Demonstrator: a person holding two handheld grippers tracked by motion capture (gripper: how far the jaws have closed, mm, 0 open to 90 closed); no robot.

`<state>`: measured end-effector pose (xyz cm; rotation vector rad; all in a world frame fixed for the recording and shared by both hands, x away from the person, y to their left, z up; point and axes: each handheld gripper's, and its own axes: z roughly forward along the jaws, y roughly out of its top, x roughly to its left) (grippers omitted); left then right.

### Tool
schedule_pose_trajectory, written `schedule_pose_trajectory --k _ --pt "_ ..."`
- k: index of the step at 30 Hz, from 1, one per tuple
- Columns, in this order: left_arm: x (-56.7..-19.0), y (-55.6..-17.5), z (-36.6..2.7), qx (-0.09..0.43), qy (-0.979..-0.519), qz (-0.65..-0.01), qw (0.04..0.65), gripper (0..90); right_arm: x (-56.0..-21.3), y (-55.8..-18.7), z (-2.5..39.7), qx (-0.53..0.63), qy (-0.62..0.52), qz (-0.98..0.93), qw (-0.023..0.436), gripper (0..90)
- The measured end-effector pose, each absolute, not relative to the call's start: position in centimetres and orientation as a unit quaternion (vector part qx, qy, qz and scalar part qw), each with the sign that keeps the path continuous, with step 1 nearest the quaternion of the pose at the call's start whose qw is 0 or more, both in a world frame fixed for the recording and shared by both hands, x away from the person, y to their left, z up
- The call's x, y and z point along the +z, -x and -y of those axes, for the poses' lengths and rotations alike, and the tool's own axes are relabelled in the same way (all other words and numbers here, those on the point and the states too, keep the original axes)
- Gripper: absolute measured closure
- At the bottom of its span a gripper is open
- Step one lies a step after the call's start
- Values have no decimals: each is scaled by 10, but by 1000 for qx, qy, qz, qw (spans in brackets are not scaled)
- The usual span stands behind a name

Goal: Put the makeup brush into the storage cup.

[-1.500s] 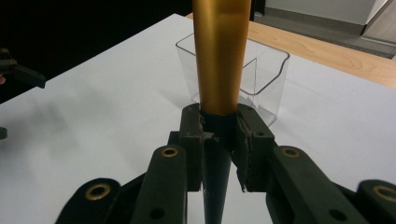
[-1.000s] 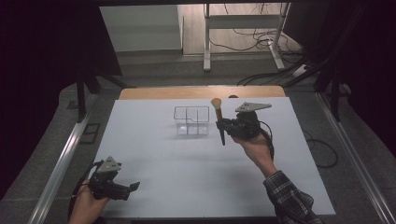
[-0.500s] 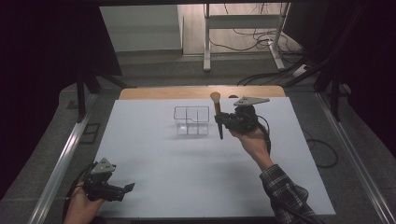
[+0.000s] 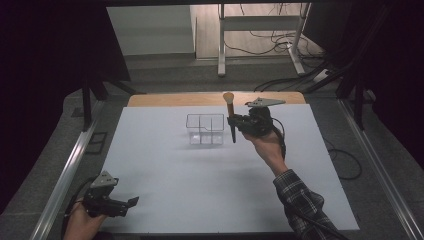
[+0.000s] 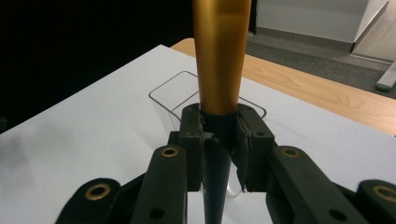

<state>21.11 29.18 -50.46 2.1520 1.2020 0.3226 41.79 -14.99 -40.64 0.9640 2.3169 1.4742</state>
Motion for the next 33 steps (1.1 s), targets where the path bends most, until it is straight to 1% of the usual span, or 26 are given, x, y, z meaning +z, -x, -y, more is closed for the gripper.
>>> schedule_pose_trajectory --k 20,33 --pt "-508 -205 -303 118 -811 -472 326 0 -397 -437 140 515 -332 -780 128 741" --pt "-507 -204 -304 114 -809 -474 329 0 -398 -451 130 516 -333 -777 138 741"
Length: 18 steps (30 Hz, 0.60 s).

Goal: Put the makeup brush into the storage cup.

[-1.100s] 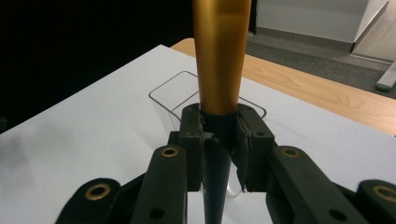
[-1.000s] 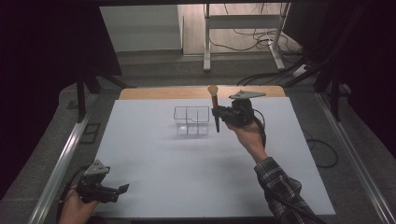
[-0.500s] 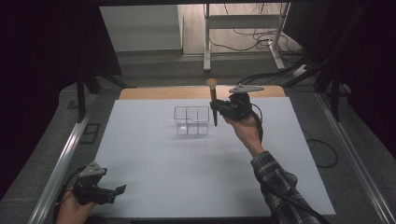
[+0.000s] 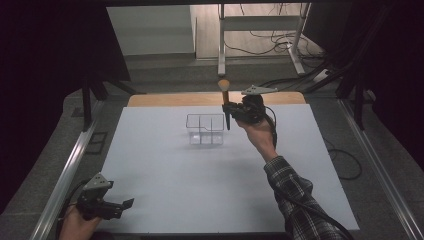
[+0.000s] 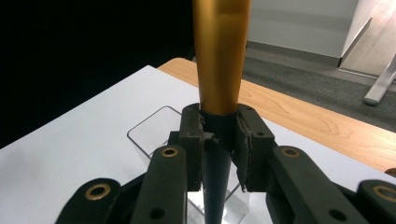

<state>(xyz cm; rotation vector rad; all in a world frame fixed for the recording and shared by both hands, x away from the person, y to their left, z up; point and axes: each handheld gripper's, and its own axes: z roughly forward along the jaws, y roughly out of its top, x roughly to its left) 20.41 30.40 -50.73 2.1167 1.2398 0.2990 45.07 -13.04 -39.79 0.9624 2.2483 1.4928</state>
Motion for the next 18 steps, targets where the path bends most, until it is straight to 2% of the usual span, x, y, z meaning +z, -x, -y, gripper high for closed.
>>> schedule_pose_trajectory --k 18 --pt "-508 -205 -304 107 -807 -477 332 0 -400 -462 117 520 -333 -773 148 741"
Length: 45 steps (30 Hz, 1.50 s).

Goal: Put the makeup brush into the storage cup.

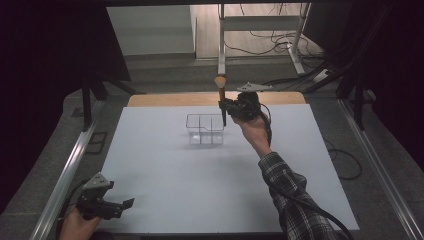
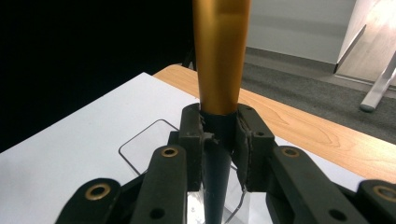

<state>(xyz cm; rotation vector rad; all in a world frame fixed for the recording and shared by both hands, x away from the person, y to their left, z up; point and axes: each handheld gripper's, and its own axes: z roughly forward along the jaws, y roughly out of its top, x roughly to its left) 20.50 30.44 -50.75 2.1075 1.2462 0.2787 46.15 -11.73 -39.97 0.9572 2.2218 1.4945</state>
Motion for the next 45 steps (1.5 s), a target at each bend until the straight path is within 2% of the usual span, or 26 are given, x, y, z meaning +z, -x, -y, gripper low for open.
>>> schedule_pose_trajectory --k 22,45 --pt "-508 -205 -305 105 -806 -477 335 0 -408 -466 93 521 -320 -778 148 740" --pt "-509 -206 -304 102 -810 -474 329 0 -431 -468 94 507 -328 -783 149 740"
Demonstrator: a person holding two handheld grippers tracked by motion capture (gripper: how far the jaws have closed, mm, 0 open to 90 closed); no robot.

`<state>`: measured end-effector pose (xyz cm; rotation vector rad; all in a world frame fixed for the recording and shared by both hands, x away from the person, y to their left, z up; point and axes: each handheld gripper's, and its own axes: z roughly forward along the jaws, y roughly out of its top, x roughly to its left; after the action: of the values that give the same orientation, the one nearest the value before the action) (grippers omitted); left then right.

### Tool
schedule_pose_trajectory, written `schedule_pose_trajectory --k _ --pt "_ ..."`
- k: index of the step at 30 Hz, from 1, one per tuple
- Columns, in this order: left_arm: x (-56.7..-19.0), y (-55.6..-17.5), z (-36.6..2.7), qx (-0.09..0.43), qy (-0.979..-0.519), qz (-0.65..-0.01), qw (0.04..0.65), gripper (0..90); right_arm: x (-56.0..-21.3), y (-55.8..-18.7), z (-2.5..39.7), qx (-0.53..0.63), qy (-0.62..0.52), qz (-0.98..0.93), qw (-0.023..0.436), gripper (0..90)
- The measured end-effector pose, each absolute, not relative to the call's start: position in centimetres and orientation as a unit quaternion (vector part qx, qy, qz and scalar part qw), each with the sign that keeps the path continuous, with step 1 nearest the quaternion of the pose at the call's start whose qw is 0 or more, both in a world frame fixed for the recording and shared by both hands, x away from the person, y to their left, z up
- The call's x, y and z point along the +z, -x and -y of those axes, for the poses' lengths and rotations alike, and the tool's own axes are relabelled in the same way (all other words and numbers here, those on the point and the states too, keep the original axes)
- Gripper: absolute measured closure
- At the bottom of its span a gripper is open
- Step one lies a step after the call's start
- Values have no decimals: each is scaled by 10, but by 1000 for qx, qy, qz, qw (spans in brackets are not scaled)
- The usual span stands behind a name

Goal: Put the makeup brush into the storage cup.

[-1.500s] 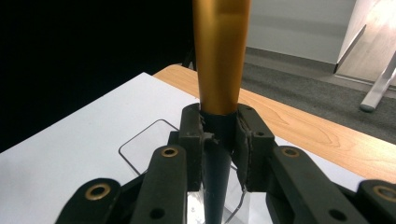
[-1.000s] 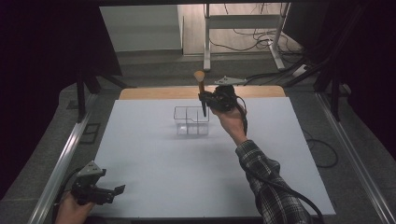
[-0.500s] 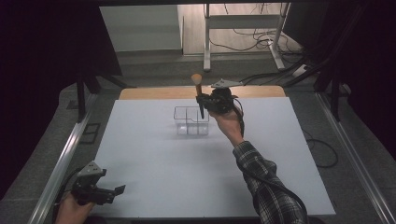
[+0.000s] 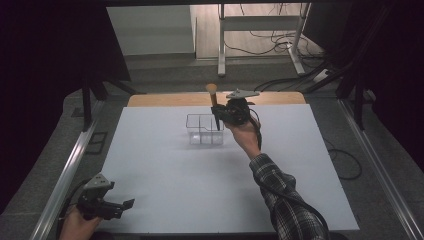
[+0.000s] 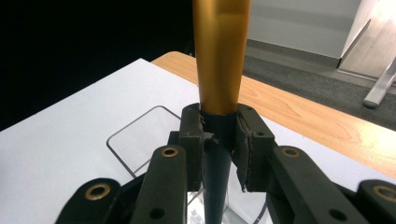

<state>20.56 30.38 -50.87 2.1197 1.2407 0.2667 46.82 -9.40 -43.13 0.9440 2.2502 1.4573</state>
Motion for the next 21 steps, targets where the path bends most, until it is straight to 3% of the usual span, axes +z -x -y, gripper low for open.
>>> schedule_pose_trajectory --k 21 --pt "-509 -206 -303 100 -812 -475 326 0 -458 -466 97 483 -332 -797 145 740"
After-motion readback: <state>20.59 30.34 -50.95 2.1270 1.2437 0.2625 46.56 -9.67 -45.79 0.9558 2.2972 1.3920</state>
